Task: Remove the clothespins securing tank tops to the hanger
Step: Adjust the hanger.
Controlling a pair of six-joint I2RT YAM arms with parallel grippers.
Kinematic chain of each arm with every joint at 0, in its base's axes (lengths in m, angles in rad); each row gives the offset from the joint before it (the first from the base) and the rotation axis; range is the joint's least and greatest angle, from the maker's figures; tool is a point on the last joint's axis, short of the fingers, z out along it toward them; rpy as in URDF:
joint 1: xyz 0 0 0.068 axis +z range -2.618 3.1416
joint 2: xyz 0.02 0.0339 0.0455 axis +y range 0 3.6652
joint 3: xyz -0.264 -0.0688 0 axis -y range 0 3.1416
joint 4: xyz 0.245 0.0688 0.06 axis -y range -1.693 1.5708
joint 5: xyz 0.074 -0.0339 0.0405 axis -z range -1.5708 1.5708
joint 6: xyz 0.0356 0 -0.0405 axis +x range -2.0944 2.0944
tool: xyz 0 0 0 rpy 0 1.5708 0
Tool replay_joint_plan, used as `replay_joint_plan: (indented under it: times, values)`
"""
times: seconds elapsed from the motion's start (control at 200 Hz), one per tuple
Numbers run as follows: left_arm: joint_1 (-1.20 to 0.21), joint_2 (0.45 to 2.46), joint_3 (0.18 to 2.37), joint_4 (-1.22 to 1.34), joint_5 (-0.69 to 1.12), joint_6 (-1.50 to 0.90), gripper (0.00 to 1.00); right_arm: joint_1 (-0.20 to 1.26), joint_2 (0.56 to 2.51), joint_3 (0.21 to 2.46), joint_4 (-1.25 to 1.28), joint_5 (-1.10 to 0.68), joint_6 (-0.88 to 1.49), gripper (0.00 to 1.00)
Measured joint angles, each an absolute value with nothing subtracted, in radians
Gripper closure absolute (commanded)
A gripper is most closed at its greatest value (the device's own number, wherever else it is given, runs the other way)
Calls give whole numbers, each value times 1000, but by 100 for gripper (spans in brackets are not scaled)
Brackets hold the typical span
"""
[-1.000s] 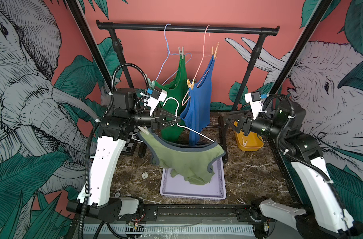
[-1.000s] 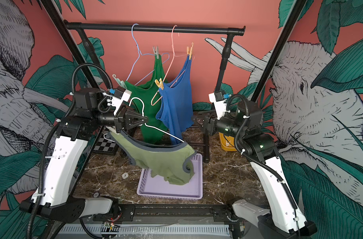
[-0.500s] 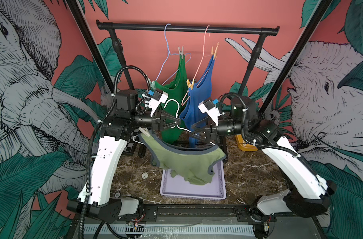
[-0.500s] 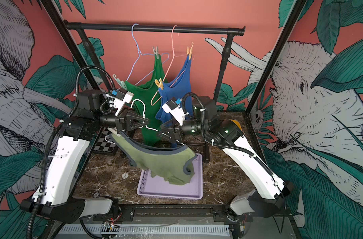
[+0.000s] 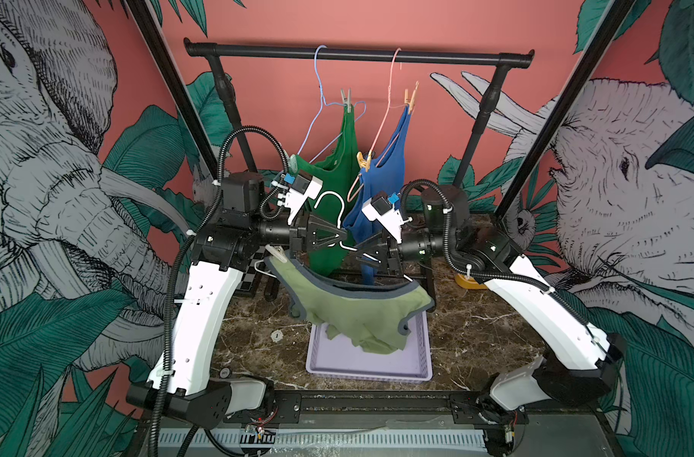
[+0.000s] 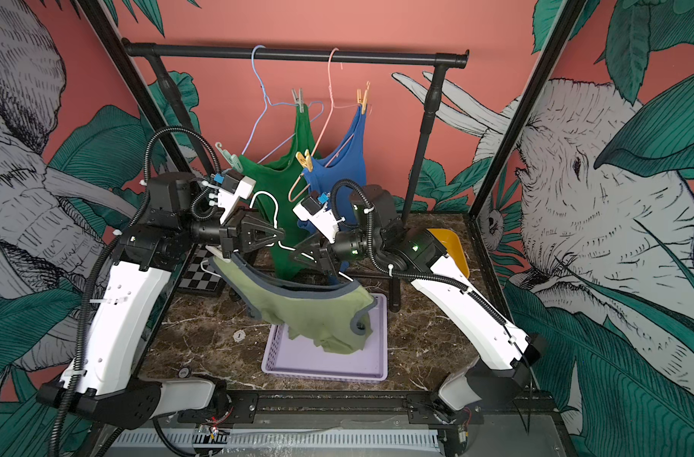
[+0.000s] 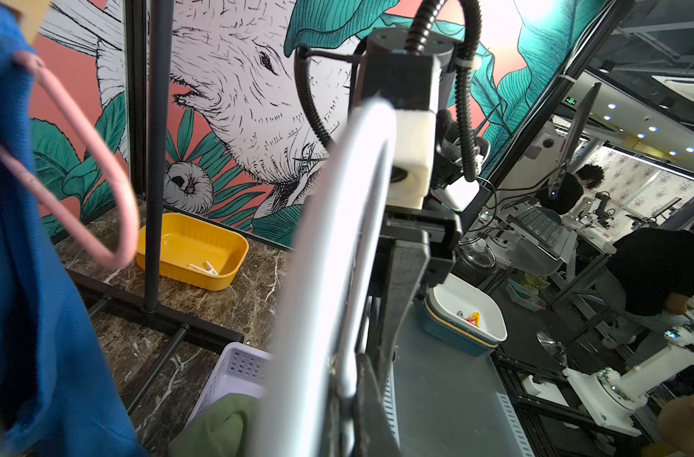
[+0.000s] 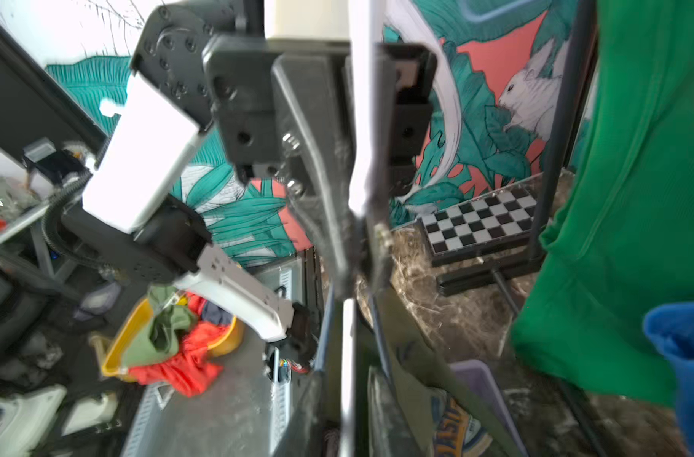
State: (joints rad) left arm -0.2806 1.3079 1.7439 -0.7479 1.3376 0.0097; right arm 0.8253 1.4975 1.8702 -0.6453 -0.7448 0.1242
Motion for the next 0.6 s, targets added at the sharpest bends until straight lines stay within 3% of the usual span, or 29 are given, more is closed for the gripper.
replay_joint_plan:
  times: [0.1, 0.19, 0.33, 0.375, 0.6]
  values:
    - [-279, 1307, 1744, -748, 1338, 11, 100, 825, 1501, 1870, -639, -745, 116, 100]
    - [-279, 1307, 1744, -748, 1336, 11, 92, 825, 1501, 1870, -638, -743, 107, 100]
    - [-280, 1307, 1746, -743, 1353, 14, 39, 825, 1501, 1862, -636, -723, 93, 100]
    - [-280, 1307, 1749, -739, 1362, 11, 27, 825, 1501, 1854, -636, -716, 89, 100]
    - [-243, 1312, 1811, -661, 1425, -63, 7, 796, 1470, 1778, -627, -711, 75, 100]
